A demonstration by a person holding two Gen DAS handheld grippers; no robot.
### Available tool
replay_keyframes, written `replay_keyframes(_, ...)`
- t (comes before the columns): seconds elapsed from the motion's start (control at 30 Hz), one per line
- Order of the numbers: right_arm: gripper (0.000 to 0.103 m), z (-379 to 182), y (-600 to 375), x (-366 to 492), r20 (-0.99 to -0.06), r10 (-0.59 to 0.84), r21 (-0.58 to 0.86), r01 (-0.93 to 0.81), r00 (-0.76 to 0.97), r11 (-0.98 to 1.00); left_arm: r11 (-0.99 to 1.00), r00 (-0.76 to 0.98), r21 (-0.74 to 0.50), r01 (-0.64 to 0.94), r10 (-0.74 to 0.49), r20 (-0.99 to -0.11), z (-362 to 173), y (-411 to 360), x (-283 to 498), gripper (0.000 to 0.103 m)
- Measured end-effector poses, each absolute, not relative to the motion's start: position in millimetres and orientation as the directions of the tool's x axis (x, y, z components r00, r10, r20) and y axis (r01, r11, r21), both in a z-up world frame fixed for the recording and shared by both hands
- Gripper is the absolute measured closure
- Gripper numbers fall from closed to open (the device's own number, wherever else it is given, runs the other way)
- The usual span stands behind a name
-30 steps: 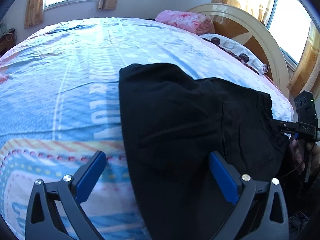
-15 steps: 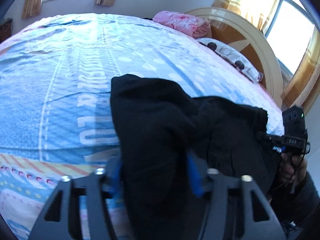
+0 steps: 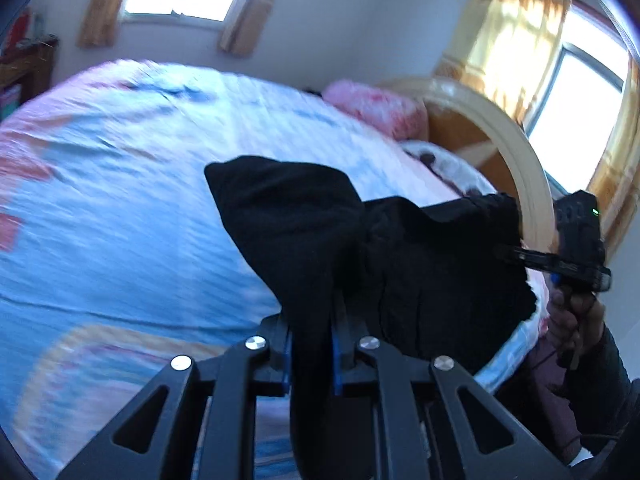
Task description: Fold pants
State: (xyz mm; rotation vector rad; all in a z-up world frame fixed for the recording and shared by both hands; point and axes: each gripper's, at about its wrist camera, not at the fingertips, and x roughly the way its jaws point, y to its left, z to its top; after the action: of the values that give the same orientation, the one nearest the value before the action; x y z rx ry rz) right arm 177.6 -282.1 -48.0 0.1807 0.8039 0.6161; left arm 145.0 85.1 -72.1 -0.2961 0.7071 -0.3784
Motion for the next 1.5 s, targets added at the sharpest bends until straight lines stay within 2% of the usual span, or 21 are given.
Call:
replay_keyframes(0.27, 0.09, -18, -135, 284, -0.641, 0.665, 0.334, -0.64, 0.384, 0.692, 0.954, 0.796, -0.298, 0.019, -0.195, -0.573, -49, 189, 131, 0.088)
replay_keyframes(0.4, 0.09, -33, -46, 322, -0.694, 0.654, 0.3, -0.705, 0.3, 0.642, 0.948, 0.776, -0.301, -0.107, -0.11, -0.621, -75, 233, 132, 0.088)
replay_keyframes(0.57, 0.09, -79, 11, 357, -0.755, 0.606, 0.285, -0.706, 0.251, 0.648, 0.932, 0.736, -0.322, -0.167, -0.099, -0.67, -119, 258, 141, 0.086)
replay_keyframes(0.67, 0.089, -107, 17, 383, -0.779, 0.587, 0.323, -0.663, 0.22, 0.676, 0.922, 0.728, -0.336, -0.191, -0.096, -0.679, -135, 268, 148, 0.073)
replay_keyframes(0.7, 0.088, -112, 18, 386, -0.784, 0.58, 0.318, -0.659, 0.222, 0.682, 0.923, 0.731, -0.33, -0.197, -0.086, -0.677, -136, 265, 147, 0.063)
replay_keyframes(0.73, 0.083, -120, 16, 392, -0.786, 0.575, 0.324, -0.641, 0.228, 0.696, 0.926, 0.724, -0.312, -0.212, -0.066, -0.687, -137, 261, 149, 0.044)
replay_keyframes(0.8, 0.067, -130, 10, 401, -0.792, 0.573, 0.348, -0.614, 0.213, 0.709, 0.931, 0.712, -0.262, -0.254, -0.003, -0.702, -140, 258, 149, 0.03)
replay_keyframes(0.83, 0.048, -137, 4, 407, -0.798, 0.564, 0.354, -0.592, 0.212, 0.724, 0.929, 0.711, -0.269, -0.255, -0.008, -0.703, -143, 259, 151, 0.029)
replay_keyframes(0.87, 0.04, -139, -1, 409, -0.796, 0.561, 0.355, -0.575, 0.226, 0.737, 0.923, 0.706, -0.282, -0.261, -0.017, -0.708, -145, 262, 149, 0.029)
replay_keyframes(0.93, 0.038, -138, -11, 409, -0.774, 0.598, 0.405, -0.564, 0.208, 0.72, 0.918, 0.709, -0.292, -0.269, -0.016, -0.705, -146, 260, 144, 0.029)
replay_keyframes(1.0, 0.038, -132, -19, 404, -0.762, 0.607, 0.413, -0.554, 0.224, 0.723, 0.926, 0.714, -0.251, -0.282, 0.028, -0.7, -138, 256, 136, 0.029)
replay_keyframes(1.1, 0.038, -115, -37, 392, -0.735, 0.598, 0.388, -0.527, 0.318, 0.756, 0.932, 0.73, -0.205, -0.298, 0.085, -0.678, -121, 248, 121, 0.029)
replay_keyframes(1.2, 0.038, -98, -64, 382, -0.679, 0.633, 0.446, -0.476, 0.372, 0.758, 0.922, 0.746, -0.188, -0.337, 0.14, -0.651, -103, 237, 99, 0.026)
replay_keyframes(1.33, 0.038, -72, -87, 328, -0.704, 0.45, 0.258, -0.393, 0.549, 0.883, 0.911, 0.772, -0.156, -0.381, 0.221, -0.596, -81, 211, 69, 0.013)
replay_keyframes(1.47, 0.038, -57, -94, 244, -0.629, 0.471, 0.181, -0.472, 0.618, 0.863, 0.924, 0.787, -0.118, -0.364, 0.237, -0.569, -68, 183, 56, 0.012)
replay_keyframes(1.5, 0.038, -56, -95, 224, -0.614, 0.482, 0.172, -0.49, 0.625, 0.855, 0.93, 0.793, -0.089, -0.356, 0.249, -0.556, -65, 175, 53, 0.008)
